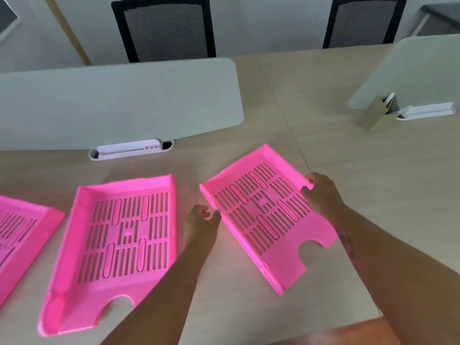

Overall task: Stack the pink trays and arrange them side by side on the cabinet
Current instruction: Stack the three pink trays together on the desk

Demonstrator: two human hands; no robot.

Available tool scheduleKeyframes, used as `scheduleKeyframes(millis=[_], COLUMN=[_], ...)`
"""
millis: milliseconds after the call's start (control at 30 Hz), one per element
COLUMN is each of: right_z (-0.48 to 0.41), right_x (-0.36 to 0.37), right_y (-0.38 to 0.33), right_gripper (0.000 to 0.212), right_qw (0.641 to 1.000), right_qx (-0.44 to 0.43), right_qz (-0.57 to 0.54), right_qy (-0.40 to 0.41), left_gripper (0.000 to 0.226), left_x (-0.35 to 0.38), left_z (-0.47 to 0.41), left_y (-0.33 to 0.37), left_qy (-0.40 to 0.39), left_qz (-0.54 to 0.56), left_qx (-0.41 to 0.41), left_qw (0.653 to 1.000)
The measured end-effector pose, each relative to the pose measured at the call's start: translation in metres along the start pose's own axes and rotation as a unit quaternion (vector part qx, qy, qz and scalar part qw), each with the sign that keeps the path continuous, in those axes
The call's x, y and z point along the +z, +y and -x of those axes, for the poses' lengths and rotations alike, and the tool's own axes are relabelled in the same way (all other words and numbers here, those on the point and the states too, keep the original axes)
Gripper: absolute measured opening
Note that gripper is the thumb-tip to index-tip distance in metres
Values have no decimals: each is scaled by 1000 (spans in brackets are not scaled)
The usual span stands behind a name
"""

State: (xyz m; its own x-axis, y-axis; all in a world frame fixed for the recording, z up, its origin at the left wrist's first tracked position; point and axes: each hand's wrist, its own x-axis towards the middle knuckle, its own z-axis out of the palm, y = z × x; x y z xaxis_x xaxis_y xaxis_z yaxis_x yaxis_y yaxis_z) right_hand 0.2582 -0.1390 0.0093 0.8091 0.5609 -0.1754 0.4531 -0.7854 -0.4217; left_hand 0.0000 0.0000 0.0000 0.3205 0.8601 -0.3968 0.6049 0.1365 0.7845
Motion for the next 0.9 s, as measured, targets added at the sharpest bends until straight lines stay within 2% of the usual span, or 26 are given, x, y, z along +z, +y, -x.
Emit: scheduleKeyframes(millis=[67,167,300,467,567,667,733,900], right_z=[-4,-8,-7,6,20,40,56,113], right_x=[-3,1,4,-7,-18,-17,-9,35], right_y=[13,31,40,32,13,-18,-49,-138], right_gripper=[43,40,30,21,11,7,7,7], right_qw=[1000,999,997,998,998,995,991,979], right_qx=[13,31,53,61,28,7,-7,-43], right_qz=[20,36,20,-26,-57,-98,-128,-200], right_qy=[5,-21,-54,-23,4,9,20,12], left_gripper=[24,20,12,15,23,11,11,15], left_x=[19,40,53,42,7,-41,-79,-187], left_z=[6,23,31,20,12,3,-2,-18], left_y=[-2,-8,-12,-4,14,23,22,-6], left_qy=[-23,-49,-50,-32,-17,12,36,90], left_qz=[22,41,43,-17,-45,-86,-86,-142], left_qx=[-58,-91,-86,-22,30,74,94,89], left_qw=[998,994,994,999,998,993,991,982])
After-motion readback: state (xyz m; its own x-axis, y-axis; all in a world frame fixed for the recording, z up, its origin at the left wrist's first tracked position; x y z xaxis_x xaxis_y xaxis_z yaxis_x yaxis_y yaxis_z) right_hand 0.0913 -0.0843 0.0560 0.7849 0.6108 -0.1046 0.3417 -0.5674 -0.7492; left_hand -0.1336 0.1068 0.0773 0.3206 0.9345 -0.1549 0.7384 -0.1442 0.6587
